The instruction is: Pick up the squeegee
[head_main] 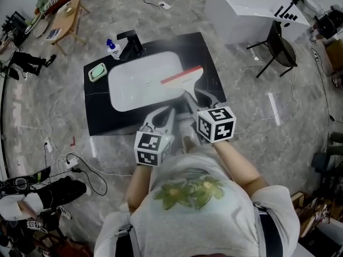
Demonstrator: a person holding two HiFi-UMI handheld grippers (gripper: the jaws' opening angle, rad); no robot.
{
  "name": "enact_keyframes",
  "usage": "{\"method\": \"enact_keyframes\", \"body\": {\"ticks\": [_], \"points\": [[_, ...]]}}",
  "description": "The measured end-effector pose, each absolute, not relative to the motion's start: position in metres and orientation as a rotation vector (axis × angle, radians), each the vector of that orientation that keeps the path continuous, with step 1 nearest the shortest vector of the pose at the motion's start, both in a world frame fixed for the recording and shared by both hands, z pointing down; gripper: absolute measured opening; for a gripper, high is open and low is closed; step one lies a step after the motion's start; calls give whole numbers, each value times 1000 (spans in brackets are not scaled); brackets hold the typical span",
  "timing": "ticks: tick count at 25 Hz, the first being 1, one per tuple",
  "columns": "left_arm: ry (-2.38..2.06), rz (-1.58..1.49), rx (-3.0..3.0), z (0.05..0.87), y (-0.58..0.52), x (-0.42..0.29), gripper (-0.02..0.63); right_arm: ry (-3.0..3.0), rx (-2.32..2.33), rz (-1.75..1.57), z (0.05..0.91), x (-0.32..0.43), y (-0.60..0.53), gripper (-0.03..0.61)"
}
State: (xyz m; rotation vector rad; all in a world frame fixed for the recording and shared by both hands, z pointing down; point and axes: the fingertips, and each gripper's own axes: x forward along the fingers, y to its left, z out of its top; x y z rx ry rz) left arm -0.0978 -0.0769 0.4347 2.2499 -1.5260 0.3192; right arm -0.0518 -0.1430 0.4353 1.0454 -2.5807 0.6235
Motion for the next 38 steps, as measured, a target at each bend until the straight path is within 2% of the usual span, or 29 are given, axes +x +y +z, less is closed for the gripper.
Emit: {"method": "enact_keyframes", "body": {"ticks": [13,38], "points": [[-1588,247,2247,423,-39,-93,9,-2681,956,476,411,-52,-88,98],[-1626,196,2235,420,-2,-86,9,-2728,869,401,399,-52,-32,98]]}}
